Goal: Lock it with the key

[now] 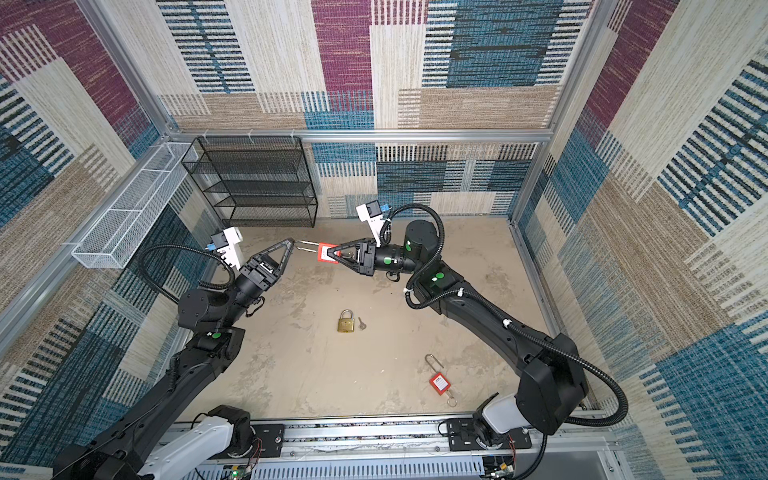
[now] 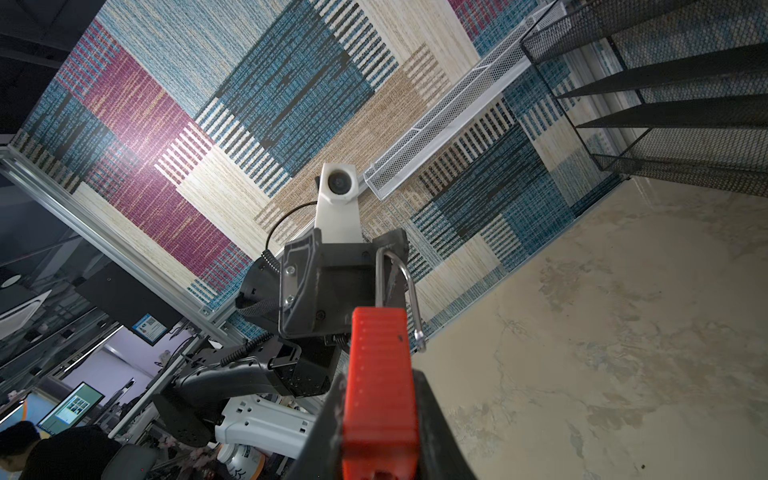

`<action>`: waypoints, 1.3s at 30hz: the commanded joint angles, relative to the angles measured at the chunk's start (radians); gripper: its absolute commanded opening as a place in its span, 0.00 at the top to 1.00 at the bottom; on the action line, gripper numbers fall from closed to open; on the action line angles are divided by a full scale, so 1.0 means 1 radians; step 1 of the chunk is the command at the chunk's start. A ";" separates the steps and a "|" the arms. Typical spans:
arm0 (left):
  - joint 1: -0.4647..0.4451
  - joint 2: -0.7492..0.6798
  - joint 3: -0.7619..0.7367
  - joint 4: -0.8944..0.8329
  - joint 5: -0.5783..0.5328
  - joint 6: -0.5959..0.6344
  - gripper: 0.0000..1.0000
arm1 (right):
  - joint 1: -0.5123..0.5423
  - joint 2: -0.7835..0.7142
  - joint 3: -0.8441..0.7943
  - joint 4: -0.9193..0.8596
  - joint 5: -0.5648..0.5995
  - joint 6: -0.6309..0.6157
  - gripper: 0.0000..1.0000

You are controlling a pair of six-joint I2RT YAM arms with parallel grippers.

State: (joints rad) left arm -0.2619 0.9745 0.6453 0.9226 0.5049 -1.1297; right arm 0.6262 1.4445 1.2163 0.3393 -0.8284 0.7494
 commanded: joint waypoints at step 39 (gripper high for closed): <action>0.001 -0.008 0.000 0.073 0.125 0.038 1.00 | -0.001 0.075 0.100 0.103 -0.112 0.088 0.95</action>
State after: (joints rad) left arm -0.2619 0.9775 0.6434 0.9379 0.5671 -1.1427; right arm 0.6243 1.5181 1.3037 0.3779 -0.9127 0.8036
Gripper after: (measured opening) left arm 0.060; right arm 0.232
